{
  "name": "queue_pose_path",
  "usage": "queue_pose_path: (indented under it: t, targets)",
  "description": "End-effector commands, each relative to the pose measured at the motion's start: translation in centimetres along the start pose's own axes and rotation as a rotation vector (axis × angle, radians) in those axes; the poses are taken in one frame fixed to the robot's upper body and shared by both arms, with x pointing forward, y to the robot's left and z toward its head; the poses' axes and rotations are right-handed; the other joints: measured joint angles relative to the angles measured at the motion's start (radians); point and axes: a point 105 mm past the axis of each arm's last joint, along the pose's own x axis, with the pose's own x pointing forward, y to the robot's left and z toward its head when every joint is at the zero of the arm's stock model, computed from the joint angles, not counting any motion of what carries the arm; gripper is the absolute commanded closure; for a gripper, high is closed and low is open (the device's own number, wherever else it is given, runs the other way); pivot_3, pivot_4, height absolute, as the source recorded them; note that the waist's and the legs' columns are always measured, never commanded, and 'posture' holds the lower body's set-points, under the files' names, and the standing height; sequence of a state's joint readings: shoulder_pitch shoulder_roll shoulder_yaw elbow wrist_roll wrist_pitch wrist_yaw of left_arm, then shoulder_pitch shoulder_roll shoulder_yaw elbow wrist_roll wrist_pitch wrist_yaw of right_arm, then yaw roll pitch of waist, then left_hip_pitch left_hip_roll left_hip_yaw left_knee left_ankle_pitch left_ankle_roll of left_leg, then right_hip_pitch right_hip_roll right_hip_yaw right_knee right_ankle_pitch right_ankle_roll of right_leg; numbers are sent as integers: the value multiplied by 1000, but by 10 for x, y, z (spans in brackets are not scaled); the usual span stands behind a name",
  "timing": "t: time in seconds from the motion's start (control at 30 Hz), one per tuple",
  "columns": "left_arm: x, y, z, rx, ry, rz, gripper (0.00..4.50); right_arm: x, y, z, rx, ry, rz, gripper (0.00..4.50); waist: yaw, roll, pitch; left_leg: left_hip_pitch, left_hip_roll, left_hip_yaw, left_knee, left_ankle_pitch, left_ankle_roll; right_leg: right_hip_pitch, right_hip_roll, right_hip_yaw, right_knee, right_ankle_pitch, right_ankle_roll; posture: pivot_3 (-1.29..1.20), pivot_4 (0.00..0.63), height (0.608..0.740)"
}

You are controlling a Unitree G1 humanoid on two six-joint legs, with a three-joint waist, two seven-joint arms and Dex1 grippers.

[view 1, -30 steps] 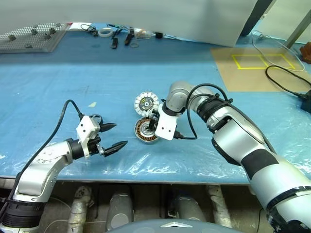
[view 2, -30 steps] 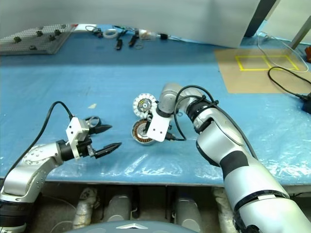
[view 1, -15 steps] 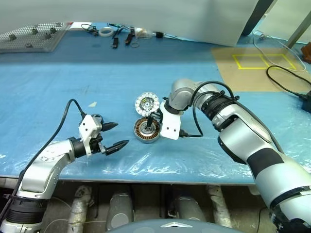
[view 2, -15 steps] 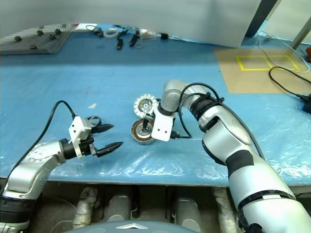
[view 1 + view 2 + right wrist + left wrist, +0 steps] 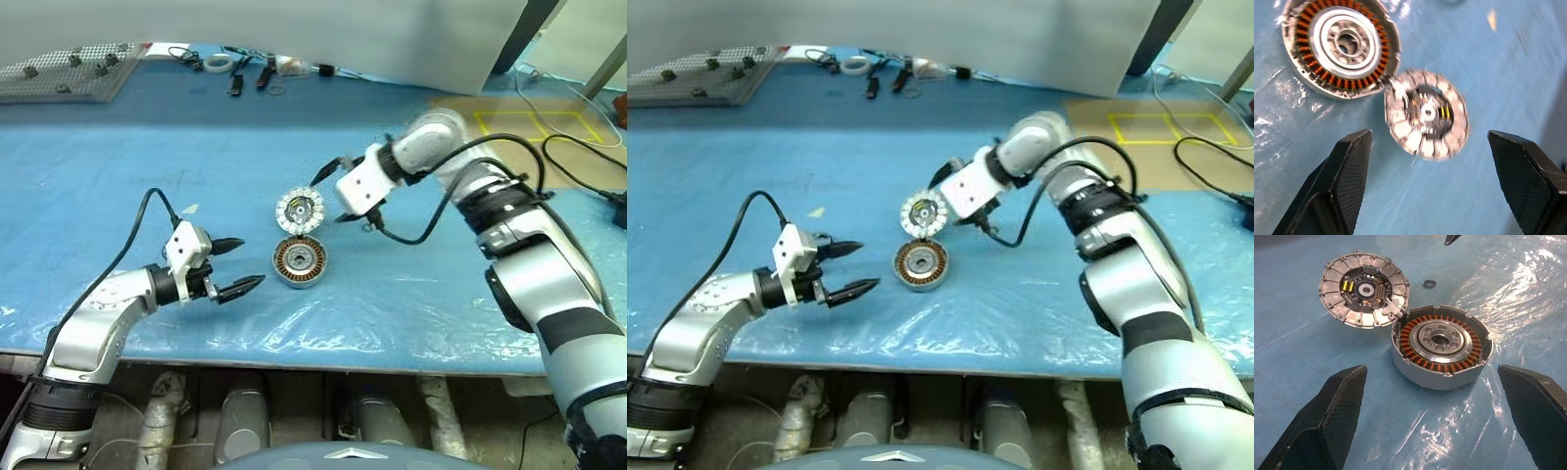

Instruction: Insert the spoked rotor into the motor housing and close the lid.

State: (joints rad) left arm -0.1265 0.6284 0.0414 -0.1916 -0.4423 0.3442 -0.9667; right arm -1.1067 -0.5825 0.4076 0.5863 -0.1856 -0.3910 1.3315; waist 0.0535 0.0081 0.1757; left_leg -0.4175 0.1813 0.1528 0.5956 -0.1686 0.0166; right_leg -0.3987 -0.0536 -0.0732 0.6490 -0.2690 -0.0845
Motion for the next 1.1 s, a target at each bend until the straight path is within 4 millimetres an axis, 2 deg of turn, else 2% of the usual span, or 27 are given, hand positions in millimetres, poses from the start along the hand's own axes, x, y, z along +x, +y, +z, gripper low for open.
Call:
queue_pose_path:
  t: [0.03, 0.13, 0.3, 0.5, 0.83, 1.0, 1.1]
  targets:
    - [0, 6, 13, 42, -28, -7, 0, -20, -11, 7, 216, -77, -209, 517, 0, 0, 0, 0, 0, 0, 0, 0, 0, 0, 0, 0, 0, 0, 0, 0, 150, 740]
    - [5, 10, 15, 46, -38, -14, 0, -20, 7, 5, 421, -127, -284, 517, -3, 0, 0, 0, 1, 0, -1, 0, 0, -1, 1, 0, 0, 0, 0, 0, 150, 740]
    - [20, 13, 21, 56, -62, -35, 0, -4, 36, 6, 762, -235, -454, 517, 0, 0, 0, 3, 0, 0, -4, 0, 0, 1, 1, 1, -1, 0, 0, 0, 150, 740]
    - [29, 14, 22, 71, -62, -61, 0, 29, 80, -2, 848, -139, -514, 517, 11, 0, 0, 6, -2, 0, -9, -1, -2, 4, 0, 1, -6, 0, 1, 0, 150, 740]
    - [33, 20, 24, 59, -86, -37, 0, 27, 90, -33, 965, -52, -719, 517, 15, 0, 0, 10, -5, 1, -17, 2, -7, 6, -1, 2, -9, 0, 1, 0, 150, 740]
    - [34, 18, 21, 54, -79, -34, 0, 23, 98, -63, 1199, -52, -826, 517, 15, 0, 0, 13, -6, 1, -17, 1, -8, 9, -1, 2, -10, 0, 1, 0, 150, 740]
    - [33, 20, 24, 37, -89, -28, 0, 24, 99, -70, 1261, -58, -841, 517, 15, 0, 0, 14, -6, 1, -18, 1, -8, 9, -1, 2, -10, 0, 1, 0, 150, 740]
